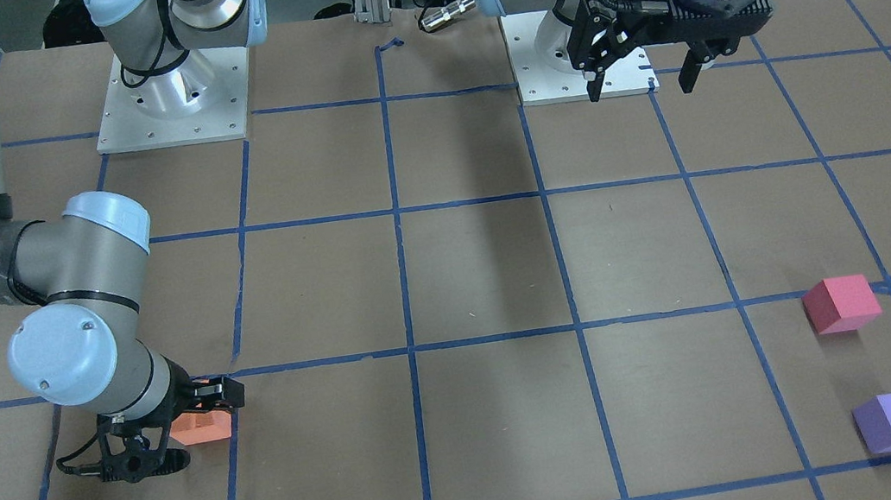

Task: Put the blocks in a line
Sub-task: 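Close the right gripper on the orange cube and lift it, then carry the orange cube toward the table center and set it down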

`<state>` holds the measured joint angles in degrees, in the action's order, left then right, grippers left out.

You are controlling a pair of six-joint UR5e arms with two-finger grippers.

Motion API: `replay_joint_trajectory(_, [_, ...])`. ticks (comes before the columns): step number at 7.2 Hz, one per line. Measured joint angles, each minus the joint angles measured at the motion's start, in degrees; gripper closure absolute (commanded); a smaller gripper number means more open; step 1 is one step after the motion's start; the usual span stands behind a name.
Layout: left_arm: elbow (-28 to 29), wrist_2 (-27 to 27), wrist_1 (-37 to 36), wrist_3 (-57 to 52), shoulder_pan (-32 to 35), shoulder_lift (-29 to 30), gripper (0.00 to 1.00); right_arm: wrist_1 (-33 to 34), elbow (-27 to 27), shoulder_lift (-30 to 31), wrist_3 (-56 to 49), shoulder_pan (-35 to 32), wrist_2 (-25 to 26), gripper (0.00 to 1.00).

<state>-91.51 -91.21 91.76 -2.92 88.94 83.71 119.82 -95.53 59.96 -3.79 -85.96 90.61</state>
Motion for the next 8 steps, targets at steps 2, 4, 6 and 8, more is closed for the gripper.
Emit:
replay_joint_trajectory(2, [-0.03,-0.02,0.28,0.02,-0.07,-0.19,0.00,1.32,0.37,-0.38,-1.58,0.00,-0.45,1.00])
replay_joint_trajectory(4, [-0.06,-0.02,0.36,-0.01,-0.07,-0.33,0.00,2.63,1.46,0.27,-0.92,-0.51,-0.92,1.00])
replay_joint_trajectory(6, [-0.07,-0.02,0.40,0.02,0.00,-0.42,0.00,0.01,4.06,2.14,3.63,-4.10,-0.82,1.00])
replay_joint_trajectory(8, [-0.07,-0.02,0.36,0.02,0.05,-0.47,0.00,-1.38,7.06,2.77,9.92,-10.26,-0.54,1.00])
